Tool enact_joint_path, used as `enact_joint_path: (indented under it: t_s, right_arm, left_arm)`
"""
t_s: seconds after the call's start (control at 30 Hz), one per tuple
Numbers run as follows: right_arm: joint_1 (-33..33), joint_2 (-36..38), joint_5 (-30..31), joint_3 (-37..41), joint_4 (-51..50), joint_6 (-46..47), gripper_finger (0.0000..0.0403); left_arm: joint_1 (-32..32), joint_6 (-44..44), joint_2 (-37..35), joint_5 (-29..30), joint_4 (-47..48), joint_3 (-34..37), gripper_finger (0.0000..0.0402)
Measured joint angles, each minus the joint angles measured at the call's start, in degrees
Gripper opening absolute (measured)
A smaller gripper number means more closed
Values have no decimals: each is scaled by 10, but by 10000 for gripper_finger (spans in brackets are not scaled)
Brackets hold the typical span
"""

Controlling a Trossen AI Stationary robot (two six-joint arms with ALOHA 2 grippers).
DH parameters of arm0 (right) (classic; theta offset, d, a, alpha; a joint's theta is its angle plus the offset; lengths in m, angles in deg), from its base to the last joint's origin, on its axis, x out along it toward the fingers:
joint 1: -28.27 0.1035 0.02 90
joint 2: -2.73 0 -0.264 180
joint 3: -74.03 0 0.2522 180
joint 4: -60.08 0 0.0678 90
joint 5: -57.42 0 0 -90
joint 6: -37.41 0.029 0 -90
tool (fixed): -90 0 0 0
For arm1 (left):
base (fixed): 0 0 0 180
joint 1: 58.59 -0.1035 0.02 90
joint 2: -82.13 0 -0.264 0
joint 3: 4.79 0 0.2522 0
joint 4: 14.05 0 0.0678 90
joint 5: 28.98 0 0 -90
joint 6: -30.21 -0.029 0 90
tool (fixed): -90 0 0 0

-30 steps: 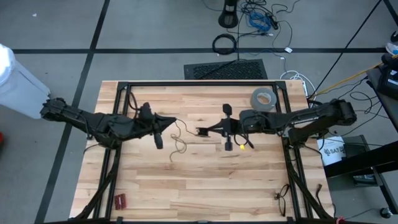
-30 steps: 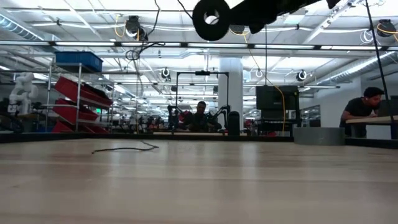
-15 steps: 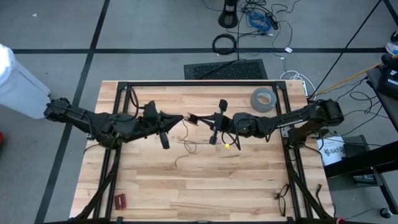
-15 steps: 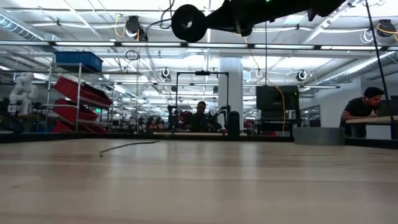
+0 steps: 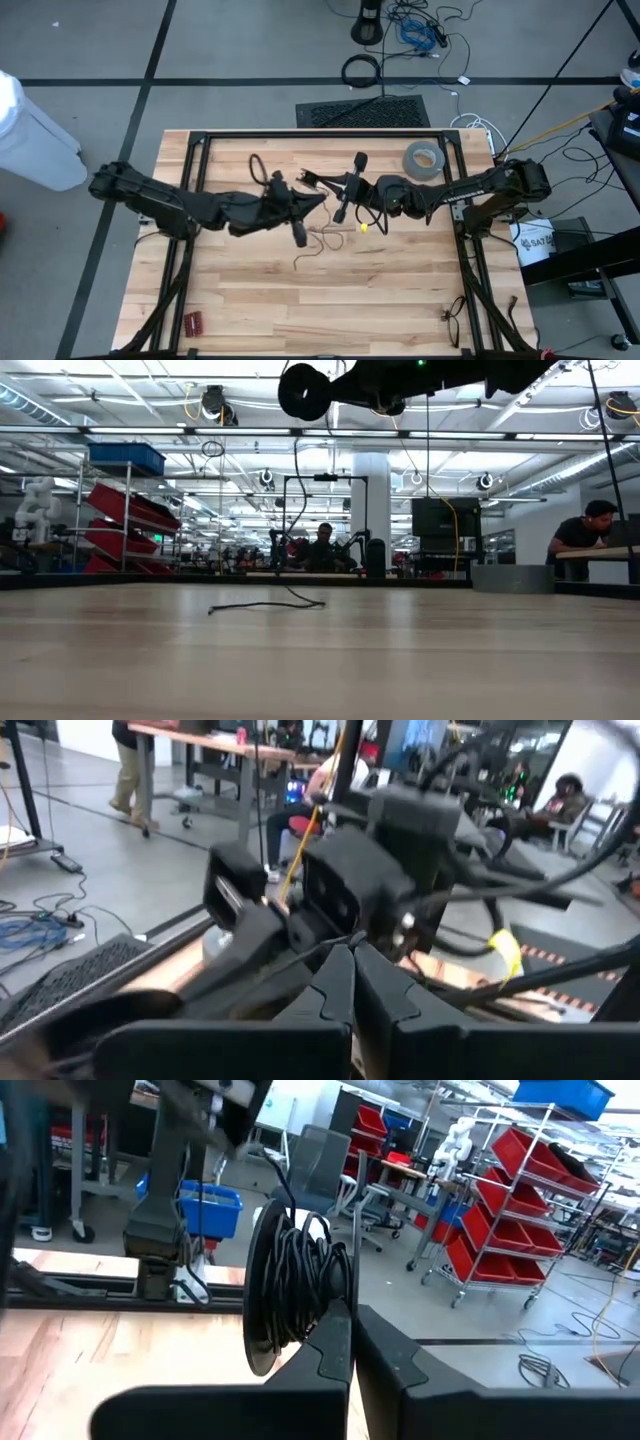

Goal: Coil cords
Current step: Coil the black wire onto the spool

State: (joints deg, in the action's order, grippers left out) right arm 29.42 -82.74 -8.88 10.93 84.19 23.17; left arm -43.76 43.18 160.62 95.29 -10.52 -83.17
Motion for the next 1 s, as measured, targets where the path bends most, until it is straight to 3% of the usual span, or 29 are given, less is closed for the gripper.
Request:
enact_joint_path:
  t_s: [0.47, 1.0]
  right_arm:
    - [-8, 0, -29, 0, -10, 12, 0]
    - [-8, 0, -46, 0, -10, 18, 0]
  left_arm:
    - [-9, -13, -6, -28, 2, 0, 1]
    - [-23, -13, 58, -45, -1, 0, 1]
